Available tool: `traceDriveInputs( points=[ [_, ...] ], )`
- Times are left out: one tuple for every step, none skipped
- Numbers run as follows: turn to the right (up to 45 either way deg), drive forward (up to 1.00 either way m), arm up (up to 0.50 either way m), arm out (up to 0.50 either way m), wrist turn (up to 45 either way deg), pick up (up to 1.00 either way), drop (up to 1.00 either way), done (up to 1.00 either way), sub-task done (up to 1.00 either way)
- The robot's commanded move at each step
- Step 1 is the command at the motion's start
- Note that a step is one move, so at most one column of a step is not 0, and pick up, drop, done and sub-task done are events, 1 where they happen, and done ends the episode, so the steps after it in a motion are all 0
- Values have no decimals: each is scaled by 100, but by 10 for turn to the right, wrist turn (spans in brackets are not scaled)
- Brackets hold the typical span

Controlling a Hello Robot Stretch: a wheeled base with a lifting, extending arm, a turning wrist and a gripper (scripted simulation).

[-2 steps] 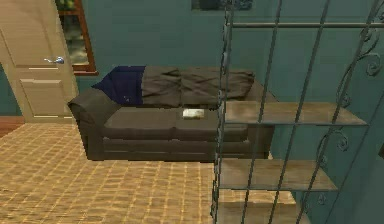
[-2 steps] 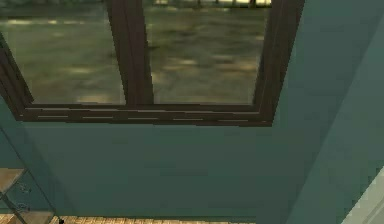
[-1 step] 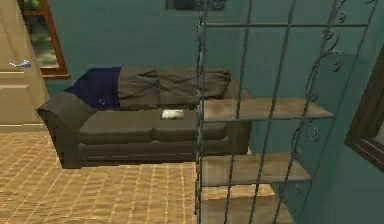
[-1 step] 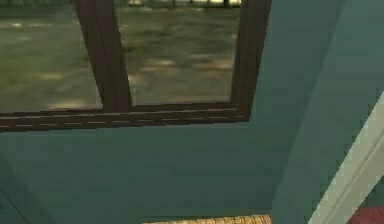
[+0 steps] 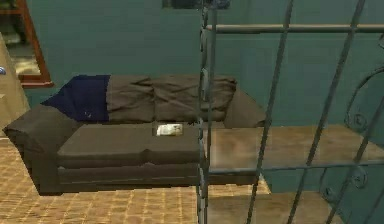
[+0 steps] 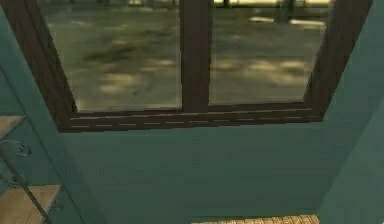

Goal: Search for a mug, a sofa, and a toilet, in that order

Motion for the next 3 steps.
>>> traceDriveInputs(
  points=[
    [-450,0,0,0,0,0,0,0,0],
    [-180,0,0,0,0,0,0,0,0],
    [0,30,0,0,0,0,0,0,0]
  ],
)
